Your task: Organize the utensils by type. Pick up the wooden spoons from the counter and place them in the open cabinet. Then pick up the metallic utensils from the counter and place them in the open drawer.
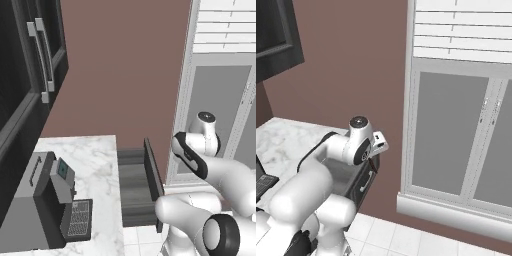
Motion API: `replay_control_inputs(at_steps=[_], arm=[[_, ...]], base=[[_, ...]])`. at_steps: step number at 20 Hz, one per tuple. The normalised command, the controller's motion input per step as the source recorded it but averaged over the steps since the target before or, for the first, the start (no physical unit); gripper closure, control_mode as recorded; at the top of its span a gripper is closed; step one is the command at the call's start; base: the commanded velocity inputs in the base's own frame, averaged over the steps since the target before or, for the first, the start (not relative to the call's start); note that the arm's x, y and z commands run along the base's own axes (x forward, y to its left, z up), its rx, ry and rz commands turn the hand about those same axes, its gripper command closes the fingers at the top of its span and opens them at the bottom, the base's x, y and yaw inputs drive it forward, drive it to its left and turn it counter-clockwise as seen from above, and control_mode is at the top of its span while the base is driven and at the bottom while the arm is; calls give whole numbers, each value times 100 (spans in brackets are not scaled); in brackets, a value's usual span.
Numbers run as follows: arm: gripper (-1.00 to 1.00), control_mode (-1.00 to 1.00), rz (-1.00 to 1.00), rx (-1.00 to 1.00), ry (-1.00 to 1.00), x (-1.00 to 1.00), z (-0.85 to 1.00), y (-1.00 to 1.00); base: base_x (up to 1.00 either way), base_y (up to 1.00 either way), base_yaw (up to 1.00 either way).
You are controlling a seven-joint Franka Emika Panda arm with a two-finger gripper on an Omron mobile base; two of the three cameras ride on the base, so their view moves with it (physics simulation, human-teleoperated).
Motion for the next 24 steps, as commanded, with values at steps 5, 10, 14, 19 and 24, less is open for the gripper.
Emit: replay_control_inputs(at_steps=[5,10,14,19,24], arm=[[100,-100,-14,0,1,3,0,27],[100,-100,-32,0,0,24,0,46],[100,-100,-32,2,0,33,-7,40],[100,-100,-20,2,5,40,-21,22],[100,-100,-2,2,0,41,-29,16]], base=[[0,0,0],[0,0,0],[0,0,0],[0,0,0],[0,0,0]])
